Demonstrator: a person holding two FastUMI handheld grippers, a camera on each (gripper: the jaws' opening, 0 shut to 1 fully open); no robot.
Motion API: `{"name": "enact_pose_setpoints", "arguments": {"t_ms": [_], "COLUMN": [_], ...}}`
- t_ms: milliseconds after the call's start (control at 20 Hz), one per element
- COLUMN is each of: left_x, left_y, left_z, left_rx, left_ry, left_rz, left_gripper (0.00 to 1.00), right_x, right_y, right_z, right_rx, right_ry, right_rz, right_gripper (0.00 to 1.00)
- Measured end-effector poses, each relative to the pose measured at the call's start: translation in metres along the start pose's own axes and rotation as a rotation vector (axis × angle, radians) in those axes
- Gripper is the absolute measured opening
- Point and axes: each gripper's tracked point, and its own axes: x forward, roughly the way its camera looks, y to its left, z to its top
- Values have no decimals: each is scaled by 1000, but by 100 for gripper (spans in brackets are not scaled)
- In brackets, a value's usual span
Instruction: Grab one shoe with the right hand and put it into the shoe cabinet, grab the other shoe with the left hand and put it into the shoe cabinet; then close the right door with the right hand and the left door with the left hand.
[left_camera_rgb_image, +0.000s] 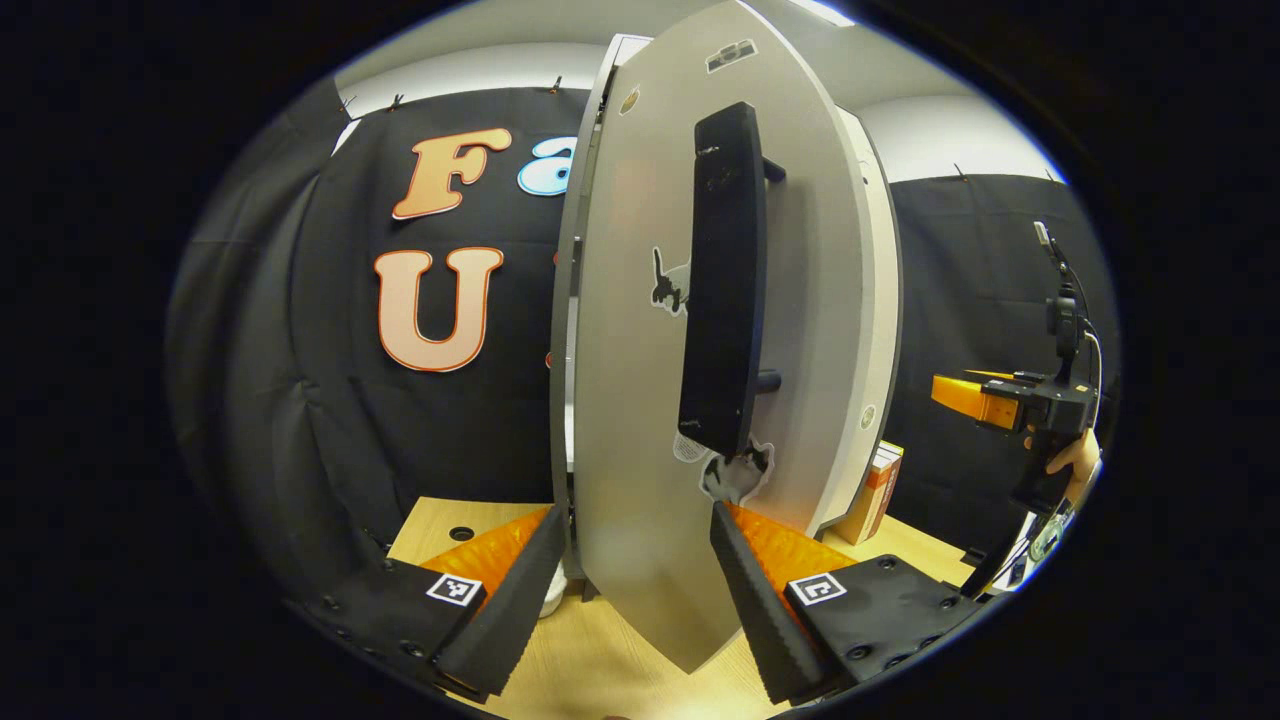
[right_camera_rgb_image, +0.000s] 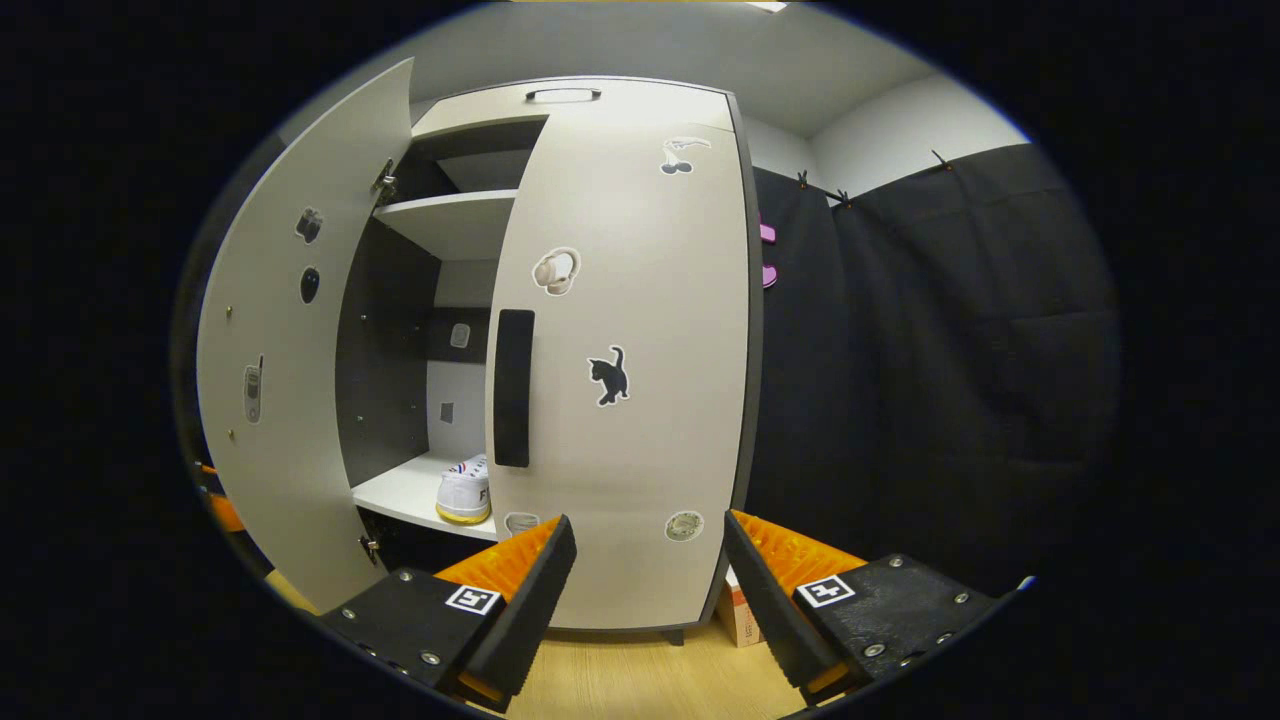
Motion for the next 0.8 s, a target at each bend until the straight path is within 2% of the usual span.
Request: {"name": "enact_pose_setpoints", "arguments": {"t_ms": [100,150,350,400,450,500,550,600,650,800], "left_x": [6,11,31,38,46,53,62,71,79,97], "left_y": [-8,-12,-36,-42,-47,-52,-52,-53,-56,-58], "left_z": [0,0,1,0,-1,-4,-6,-6,-7,-8], "left_rx": [-8,-9,14,19,23,35,49,56,56,50], "left_ry": [1,2,4,5,12,24,30,33,35,37], "left_rz": [-3,-6,-33,-39,-43,-39,-23,-15,-12,9], "left_gripper": [99,92,96,99,96,99,95,99,97,99], "right_x": [1,1,4,4,5,6,6,5,5,2], "right_y": [-4,-7,-25,-30,-36,-43,-51,-59,-67,-89], "right_z": [0,-1,-3,-4,-4,-5,-6,-7,-8,-13], "right_rx": [-1,-4,-7,-3,-1,-1,0,1,3,7], "right_ry": [-1,1,3,2,2,4,5,4,4,10], "right_rz": [8,10,5,1,-2,-10,-19,-28,-38,-67], "right_gripper": [92,92,92,93,93,93,93,93,93,93]}}
